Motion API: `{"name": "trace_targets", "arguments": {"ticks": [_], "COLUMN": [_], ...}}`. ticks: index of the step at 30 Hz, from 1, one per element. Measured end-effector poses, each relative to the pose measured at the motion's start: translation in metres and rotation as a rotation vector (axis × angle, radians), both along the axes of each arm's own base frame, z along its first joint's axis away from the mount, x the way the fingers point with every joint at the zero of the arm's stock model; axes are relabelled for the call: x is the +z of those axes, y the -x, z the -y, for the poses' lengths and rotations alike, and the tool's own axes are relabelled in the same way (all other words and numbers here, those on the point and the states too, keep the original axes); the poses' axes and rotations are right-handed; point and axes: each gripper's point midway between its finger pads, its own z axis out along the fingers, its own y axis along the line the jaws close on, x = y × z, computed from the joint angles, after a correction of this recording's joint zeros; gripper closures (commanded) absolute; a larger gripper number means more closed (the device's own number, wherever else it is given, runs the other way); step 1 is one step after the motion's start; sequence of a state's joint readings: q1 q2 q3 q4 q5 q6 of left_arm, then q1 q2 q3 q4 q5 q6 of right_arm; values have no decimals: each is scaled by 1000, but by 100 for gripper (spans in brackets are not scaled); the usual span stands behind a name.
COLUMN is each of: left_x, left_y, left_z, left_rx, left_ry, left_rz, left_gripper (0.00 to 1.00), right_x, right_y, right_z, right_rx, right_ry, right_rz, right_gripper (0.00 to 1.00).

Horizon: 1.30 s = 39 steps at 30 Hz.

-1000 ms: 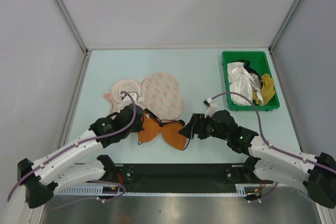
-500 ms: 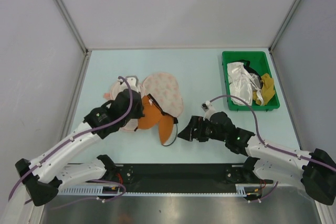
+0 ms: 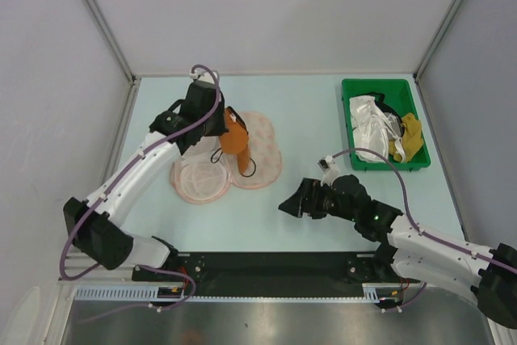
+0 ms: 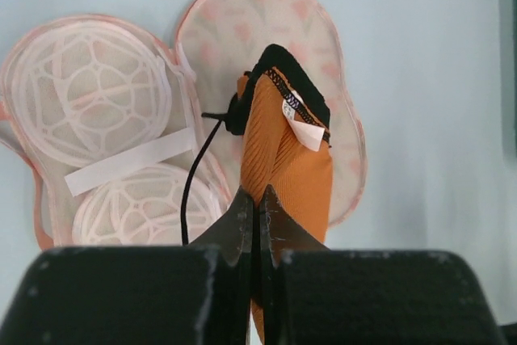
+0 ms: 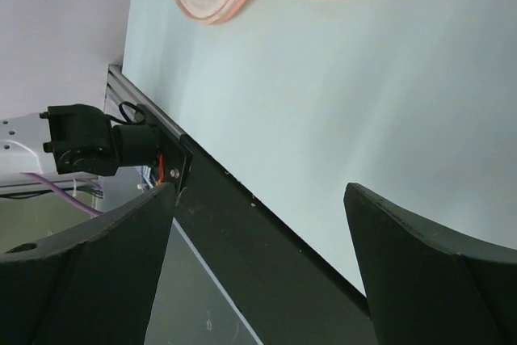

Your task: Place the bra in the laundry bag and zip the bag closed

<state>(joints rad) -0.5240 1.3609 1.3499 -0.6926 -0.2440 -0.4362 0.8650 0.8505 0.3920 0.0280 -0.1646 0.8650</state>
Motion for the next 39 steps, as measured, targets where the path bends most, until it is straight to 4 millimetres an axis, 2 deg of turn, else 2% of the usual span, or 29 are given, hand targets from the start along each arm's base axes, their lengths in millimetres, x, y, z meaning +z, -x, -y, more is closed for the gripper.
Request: {"name": "trace_targets", "arguments": {"ticks": [2, 4, 13, 18, 25, 27, 29, 34, 39], "left_x": [3, -5, -8, -8, -4, -8, -17, -51, -100], "left_y": [-8, -25, -85, -101, -109, -101, -83, -20, 38], "left_z": [2, -4, -42, -66, -97, -104, -112, -127, -137], "left_rx": [2, 37, 239, 359, 494, 532, 571, 645, 708], "left_ry": [10, 7, 76, 120, 143, 145, 150, 188, 245], "left_rz": [-1, -23, -45, -30, 14, 26, 26, 1, -30], "left_gripper": [100, 100, 100, 100, 100, 100, 100, 100, 99], "right_x": [-3, -6, -17, -24, -28, -29, -31, -42, -49], "right_y": [0, 0, -1, 1, 1, 2, 1, 3, 2], "right_z": [4, 8, 18, 21, 23, 23, 22, 19, 14], "right_rx": [-10, -18, -46, -49, -49, -48, -46, -34, -22], "right_ry": [5, 12, 45, 57, 63, 62, 63, 77, 76], "right_rz": [-3, -8, -34, -45, -53, -55, -58, -91, -111], "right_gripper": [9, 9, 9, 9, 9, 9, 9, 9, 9]}}
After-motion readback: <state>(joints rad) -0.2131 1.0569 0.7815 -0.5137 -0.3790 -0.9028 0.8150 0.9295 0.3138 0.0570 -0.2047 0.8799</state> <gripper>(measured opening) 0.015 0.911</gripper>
